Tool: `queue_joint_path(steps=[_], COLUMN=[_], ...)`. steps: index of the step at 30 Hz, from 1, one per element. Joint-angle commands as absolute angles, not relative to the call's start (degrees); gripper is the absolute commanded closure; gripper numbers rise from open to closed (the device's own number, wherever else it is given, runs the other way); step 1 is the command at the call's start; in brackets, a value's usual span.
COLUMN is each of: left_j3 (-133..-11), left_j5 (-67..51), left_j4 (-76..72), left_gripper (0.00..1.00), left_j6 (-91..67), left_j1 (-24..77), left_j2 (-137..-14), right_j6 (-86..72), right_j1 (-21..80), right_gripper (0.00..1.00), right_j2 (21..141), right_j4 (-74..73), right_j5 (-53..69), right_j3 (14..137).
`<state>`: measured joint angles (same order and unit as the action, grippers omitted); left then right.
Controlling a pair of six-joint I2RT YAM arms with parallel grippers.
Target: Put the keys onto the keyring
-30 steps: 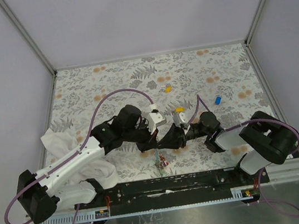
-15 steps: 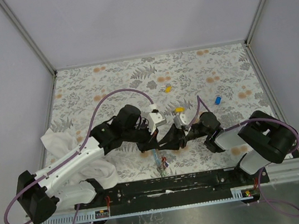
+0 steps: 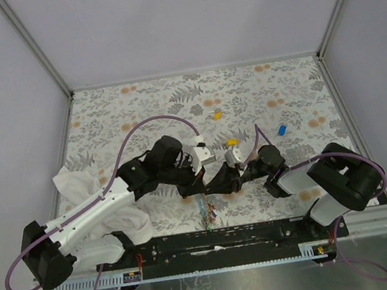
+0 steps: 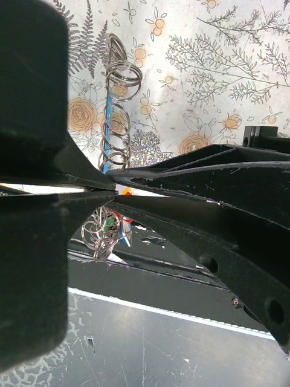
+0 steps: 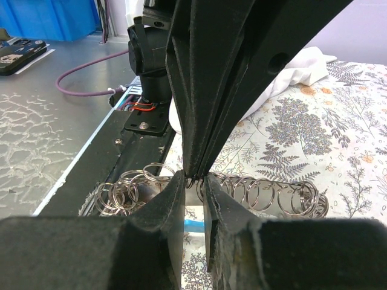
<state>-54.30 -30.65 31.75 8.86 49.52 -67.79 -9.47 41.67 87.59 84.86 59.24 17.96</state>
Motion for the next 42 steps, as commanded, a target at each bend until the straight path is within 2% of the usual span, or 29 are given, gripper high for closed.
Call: queue_joint_path(steps=[1,4,6,7,8,9,16,17,19,21,23,27,33,36,42], left_j3=[-54.92,-54.38,-53.75,-53.54,-53.16,-52.94,-52.62,-52.19,-50.34,-48.29,-45.96,-40.85,-34.76,-32.62,-30.96], left_j5=[-33.11,-32.75,-32.64,-32.79,-33.08,-33.33,-32.78,-32.11,-29.26,-26.35,-24.92,-21.34,-22.63,-22.87,-22.64], left_j4=[24.51,23.5,22.5,22.19,21.89,21.52,20.96,20.04,17.37,15.0,12.2,5.76,-3.81,-7.41,-12.97], left_gripper=[0.99,0.9,0.88,0.9,0.97,1.0,1.0,0.98,0.85,0.75,0.7,0.63,0.59,0.6,0.6], left_j6=[8.51,7.81,7.61,7.49,7.51,7.42,5.43,4.33,1.35,-2.03,-5.41,-11.74,-19.09,-20.92,-23.11], left_j1=[50.01,50.02,50.06,50.02,49.96,49.93,50.0,49.95,49.93,49.93,49.97,49.92,50.55,51.98,55.72], left_j2=[-65.13,-63.88,-62.91,-62.37,-62.04,-61.81,-62.07,-61.66,-60.5,-59.55,-58.31,-57.09,-60.11,-63.02,-71.71], right_j6=[-6.81,-5.1,-4.16,-3.88,-3.79,-3.74,-3.93,-3.8,-3.69,-4.49,-5.14,-10.55,-24.32,-29.08,-35.05], right_j1=[42.37,42.39,42.36,42.34,42.36,42.33,42.36,42.36,42.36,42.36,42.35,42.35,42.66,43.71,46.51], right_gripper=[1.0,1.0,1.0,1.0,1.0,1.0,1.0,0.99,0.86,0.81,0.74,0.67,0.59,0.59,0.62], right_j2=[87.22,85.74,84.89,84.68,84.64,84.64,83.98,83.36,81.13,77.69,73.25,63.84,53.71,50.12,43.2], right_j4=[85.66,82.74,81.07,80.67,80.59,80.66,80.04,78.59,74.23,67.6,59.51,43.55,19.84,8.54,-5.02], right_j5=[58.14,57.01,56.87,56.79,56.78,56.84,54.84,53.53,49.77,42.72,36.52,23.74,16.21,13.46,8.07], right_j3=[18.63,18.46,18.44,18.42,18.3,18.28,18.04,18.09,18.06,18.08,18.36,17.97,18.58,18.61,16.9])
